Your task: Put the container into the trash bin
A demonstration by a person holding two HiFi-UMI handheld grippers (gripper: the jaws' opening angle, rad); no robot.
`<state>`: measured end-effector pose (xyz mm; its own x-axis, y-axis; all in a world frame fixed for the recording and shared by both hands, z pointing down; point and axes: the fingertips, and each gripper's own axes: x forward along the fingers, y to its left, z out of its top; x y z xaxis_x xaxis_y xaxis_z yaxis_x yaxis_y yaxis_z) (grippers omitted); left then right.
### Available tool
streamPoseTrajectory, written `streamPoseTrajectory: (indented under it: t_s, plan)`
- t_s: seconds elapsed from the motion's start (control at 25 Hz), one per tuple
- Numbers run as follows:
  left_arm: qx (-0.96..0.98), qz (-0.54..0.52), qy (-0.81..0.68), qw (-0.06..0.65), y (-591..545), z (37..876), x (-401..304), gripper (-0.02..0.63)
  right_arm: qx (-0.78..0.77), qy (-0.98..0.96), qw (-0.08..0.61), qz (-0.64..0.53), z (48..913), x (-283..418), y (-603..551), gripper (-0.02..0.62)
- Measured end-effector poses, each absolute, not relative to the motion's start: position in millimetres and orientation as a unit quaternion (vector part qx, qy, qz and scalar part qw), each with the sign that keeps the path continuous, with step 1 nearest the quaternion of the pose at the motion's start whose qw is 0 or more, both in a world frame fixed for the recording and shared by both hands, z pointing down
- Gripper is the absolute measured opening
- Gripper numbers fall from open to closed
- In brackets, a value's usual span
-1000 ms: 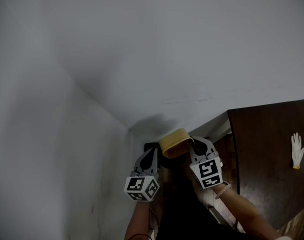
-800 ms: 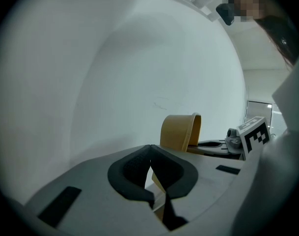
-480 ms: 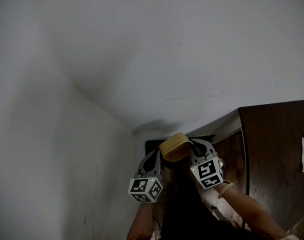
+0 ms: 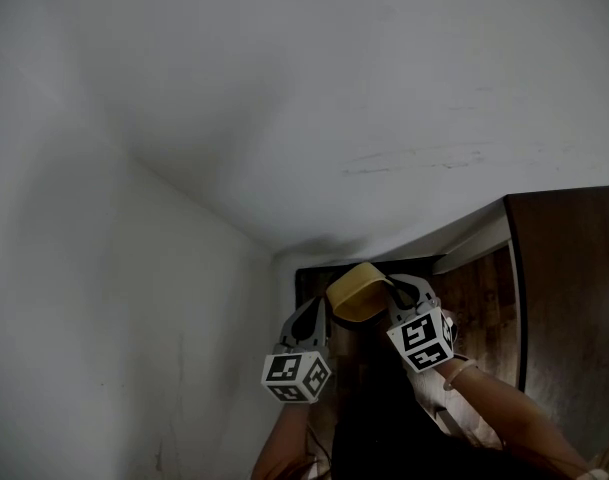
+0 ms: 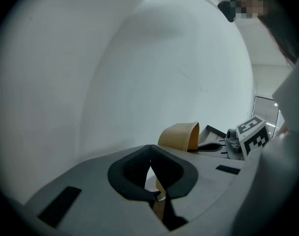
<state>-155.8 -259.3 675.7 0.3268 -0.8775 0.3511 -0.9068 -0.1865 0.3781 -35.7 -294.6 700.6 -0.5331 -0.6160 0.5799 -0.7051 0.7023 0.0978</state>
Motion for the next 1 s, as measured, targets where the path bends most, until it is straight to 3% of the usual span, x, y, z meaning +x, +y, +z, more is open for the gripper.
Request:
streamPoseTrajectory:
  t_s: [0.52, 1.0]
  plan:
    - [0.771, 0.048, -0.566, 0.289, -263, 751, -167, 0.02, 0.373, -0.857, 0.336, 0.115, 798, -44, -295, 0.018]
    - [0.762, 0.05, -0.574, 0.297, -261, 764, -173, 0.02, 0.35, -0.852, 0.365, 0.139, 846, -59, -298, 0.043]
